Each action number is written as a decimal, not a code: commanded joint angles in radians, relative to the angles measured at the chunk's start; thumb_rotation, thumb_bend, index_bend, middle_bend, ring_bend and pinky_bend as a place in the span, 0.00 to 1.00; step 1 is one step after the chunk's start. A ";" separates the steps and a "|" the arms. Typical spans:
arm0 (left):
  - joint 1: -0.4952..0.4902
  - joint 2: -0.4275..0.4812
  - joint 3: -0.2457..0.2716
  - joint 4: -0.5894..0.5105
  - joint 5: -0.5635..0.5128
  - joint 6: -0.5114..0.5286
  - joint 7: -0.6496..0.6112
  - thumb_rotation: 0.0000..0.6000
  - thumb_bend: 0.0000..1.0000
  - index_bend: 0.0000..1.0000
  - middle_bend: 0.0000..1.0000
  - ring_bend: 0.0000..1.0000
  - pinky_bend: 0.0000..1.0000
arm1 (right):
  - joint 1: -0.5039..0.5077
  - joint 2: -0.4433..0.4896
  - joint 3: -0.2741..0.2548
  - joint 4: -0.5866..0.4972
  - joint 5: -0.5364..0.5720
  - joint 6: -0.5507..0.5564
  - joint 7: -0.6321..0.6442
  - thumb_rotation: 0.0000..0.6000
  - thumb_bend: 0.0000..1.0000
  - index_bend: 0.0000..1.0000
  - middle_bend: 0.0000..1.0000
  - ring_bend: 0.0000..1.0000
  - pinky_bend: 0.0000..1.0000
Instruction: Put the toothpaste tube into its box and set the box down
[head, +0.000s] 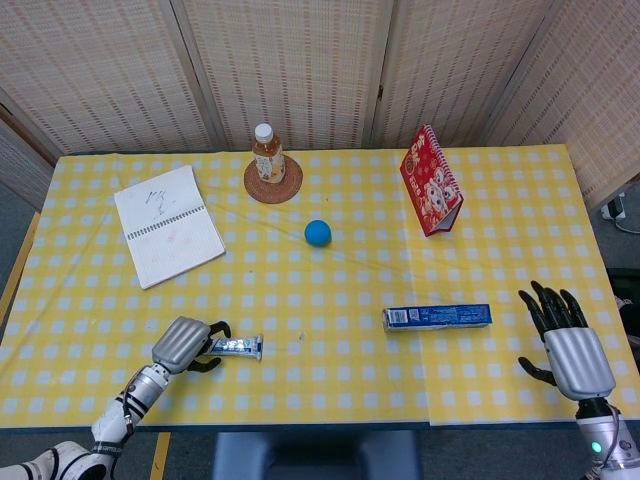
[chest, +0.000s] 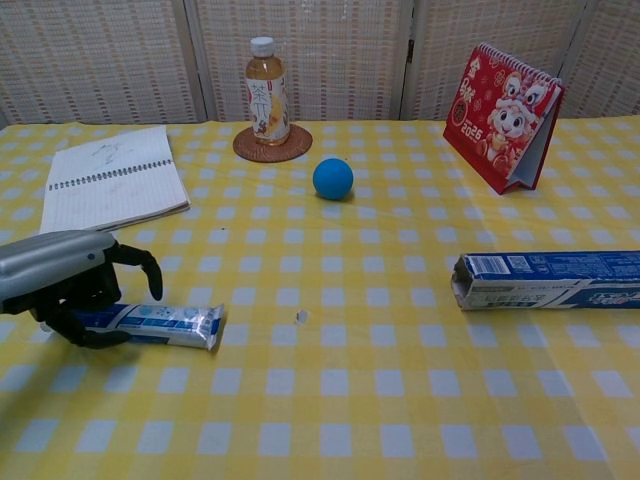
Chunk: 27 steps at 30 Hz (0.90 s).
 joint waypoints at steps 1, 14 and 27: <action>-0.008 -0.008 0.000 0.003 -0.006 -0.007 0.000 1.00 0.32 0.42 1.00 1.00 1.00 | 0.000 0.001 0.000 -0.001 0.001 0.000 0.001 1.00 0.21 0.00 0.00 0.00 0.00; -0.045 -0.048 -0.006 0.040 -0.048 -0.042 -0.002 1.00 0.32 0.42 1.00 1.00 1.00 | -0.002 0.006 0.000 -0.002 0.000 0.007 0.010 1.00 0.21 0.00 0.00 0.00 0.00; -0.067 -0.067 0.002 0.083 -0.067 -0.068 -0.046 1.00 0.32 0.48 1.00 1.00 1.00 | -0.002 0.004 0.006 0.000 0.017 0.005 0.006 1.00 0.21 0.00 0.00 0.00 0.00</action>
